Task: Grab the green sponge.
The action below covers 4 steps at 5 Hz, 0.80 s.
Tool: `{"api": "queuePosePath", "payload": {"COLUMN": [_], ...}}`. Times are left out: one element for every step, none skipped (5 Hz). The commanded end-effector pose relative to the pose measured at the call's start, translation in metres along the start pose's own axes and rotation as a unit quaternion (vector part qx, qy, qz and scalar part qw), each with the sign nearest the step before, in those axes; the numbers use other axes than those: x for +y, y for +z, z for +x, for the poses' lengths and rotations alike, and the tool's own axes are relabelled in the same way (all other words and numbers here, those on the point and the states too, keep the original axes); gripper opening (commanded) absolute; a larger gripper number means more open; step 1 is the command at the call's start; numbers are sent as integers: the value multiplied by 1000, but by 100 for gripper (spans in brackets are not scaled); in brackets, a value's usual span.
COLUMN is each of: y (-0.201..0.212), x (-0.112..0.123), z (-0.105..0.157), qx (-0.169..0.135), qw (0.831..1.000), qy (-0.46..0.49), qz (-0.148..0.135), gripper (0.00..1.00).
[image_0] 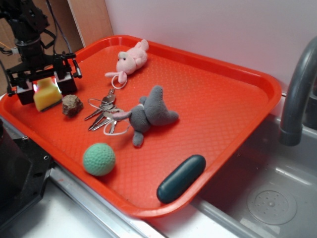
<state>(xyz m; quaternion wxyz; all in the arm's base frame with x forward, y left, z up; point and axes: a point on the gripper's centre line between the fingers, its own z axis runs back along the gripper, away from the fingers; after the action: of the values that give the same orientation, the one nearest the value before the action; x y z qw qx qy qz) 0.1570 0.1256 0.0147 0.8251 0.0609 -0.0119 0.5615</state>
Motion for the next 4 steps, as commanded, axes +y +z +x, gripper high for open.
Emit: {"api": "queuePosePath", "payload": {"y": [37,89,126,151], "x": [3,-19,-39,-56], "z": [-11,-14,-19,-30], "qx": [-16,-56,-76,-77], "qw": [998,981,954,916], "qy": [-61,-180,-287,-389], "qz": [-22,-41,-48,-62], "gripper": [0,0,0,0]}}
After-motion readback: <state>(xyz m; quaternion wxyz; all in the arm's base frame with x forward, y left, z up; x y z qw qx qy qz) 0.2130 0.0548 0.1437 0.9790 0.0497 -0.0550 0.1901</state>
